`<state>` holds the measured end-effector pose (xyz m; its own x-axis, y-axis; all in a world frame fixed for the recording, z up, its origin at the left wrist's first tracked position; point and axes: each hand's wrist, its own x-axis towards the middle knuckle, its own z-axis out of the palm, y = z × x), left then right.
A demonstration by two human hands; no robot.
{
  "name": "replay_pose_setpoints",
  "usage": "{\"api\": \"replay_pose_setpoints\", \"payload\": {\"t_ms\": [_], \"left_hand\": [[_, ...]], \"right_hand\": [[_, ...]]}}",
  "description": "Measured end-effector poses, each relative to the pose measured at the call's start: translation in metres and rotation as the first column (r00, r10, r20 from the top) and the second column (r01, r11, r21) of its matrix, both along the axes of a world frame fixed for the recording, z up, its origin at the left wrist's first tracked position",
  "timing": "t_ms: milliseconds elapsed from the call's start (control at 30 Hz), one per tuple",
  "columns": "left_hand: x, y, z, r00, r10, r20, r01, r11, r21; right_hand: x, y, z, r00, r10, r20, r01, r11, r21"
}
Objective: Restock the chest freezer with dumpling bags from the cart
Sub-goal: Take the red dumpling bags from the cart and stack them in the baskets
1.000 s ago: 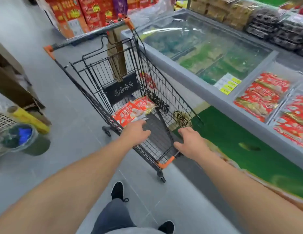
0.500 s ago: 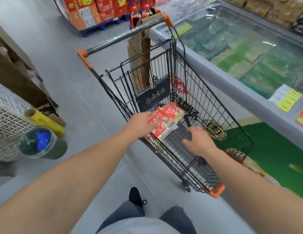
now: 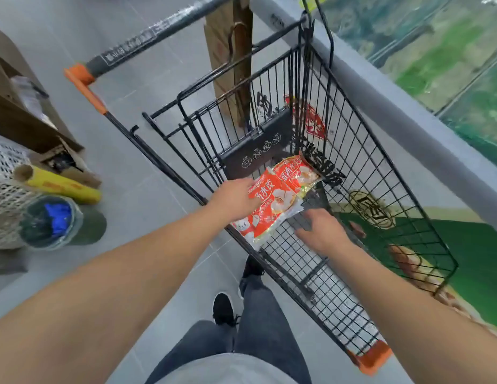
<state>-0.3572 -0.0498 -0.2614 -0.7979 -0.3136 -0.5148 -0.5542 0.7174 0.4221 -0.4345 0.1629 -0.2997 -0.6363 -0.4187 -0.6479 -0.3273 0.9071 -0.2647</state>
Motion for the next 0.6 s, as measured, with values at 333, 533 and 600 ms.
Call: {"api": "replay_pose_setpoints", "payload": {"t_ms": [333, 533, 600], "left_hand": [[-0.082, -0.022, -0.097, 0.978, 0.087, 0.189, -0.101, 0.993, 0.065], [-0.096, -0.031, -0.161, 0.938, 0.147, 0.312, -0.187, 0.977, 0.101], [-0.099, -0.031, -0.179, 0.92, 0.142, 0.365, -0.203, 0.97, 0.134]], "right_hand": [[-0.081, -0.038, -0.104, 0.97, -0.032, 0.24, 0.023, 0.999, 0.04], [-0.124, -0.063, -0.168, 0.929, -0.205, 0.309, 0.201, 0.978, 0.044], [-0.131, -0.073, -0.185, 0.926, -0.215, 0.311, 0.214, 0.976, 0.038]]}}
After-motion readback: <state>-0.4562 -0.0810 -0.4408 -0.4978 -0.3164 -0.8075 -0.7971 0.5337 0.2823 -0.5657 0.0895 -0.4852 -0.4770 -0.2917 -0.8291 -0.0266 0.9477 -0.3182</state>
